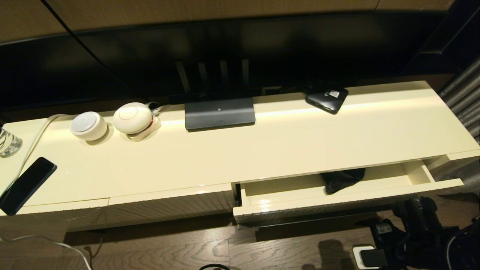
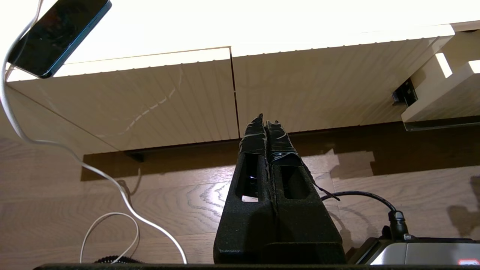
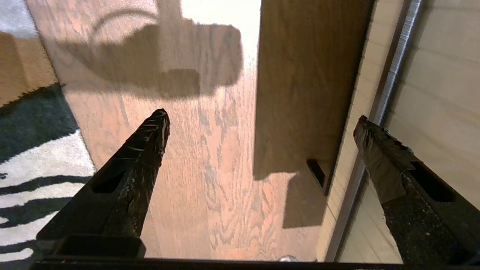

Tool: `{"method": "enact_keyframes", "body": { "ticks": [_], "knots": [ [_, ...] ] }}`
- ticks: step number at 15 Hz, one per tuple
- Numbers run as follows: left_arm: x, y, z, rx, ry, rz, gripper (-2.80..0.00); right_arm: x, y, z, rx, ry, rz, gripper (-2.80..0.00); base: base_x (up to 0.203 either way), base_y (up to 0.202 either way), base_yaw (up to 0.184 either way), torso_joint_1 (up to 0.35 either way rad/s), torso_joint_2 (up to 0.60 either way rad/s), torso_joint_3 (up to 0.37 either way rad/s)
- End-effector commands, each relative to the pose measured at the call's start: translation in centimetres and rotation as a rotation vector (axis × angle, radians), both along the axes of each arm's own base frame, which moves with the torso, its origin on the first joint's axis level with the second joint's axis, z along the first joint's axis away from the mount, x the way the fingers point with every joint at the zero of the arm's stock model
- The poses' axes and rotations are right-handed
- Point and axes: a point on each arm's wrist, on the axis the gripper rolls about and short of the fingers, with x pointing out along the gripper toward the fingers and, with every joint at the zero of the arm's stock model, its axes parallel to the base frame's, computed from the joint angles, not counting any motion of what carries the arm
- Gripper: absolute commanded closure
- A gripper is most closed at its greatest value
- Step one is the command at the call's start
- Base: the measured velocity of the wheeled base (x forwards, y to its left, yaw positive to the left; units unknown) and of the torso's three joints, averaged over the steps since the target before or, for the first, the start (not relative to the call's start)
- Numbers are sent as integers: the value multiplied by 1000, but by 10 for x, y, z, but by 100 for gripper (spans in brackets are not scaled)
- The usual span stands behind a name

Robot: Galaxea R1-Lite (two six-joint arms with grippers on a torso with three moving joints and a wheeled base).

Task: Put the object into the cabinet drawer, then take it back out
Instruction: Open the drawer

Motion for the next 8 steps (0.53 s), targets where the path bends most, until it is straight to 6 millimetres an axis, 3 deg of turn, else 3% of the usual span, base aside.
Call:
{"method": "enact_keyframes", "body": {
  "ticks": [1, 6, 7, 8],
  "knots": [
    [0, 0, -1, 0, 4, 1, 0, -10, -1, 14, 1, -35, 4, -280, 0, 0, 0, 0, 0, 0],
    [0, 0, -1, 0, 3, 1, 0, -40, -6, 42, 24, -60, -22, -280, 0, 0, 0, 0, 0, 0],
    [0, 0, -1, 0, 4, 1, 0, -49, -6, 49, 39, -56, -40, 0, 0, 0, 0, 0, 0, 0],
    [0, 0, -1, 0, 4, 1, 0, -56, -7, 54, 54, -48, -60, 0, 0, 0, 0, 0, 0, 0]
  ]
}}
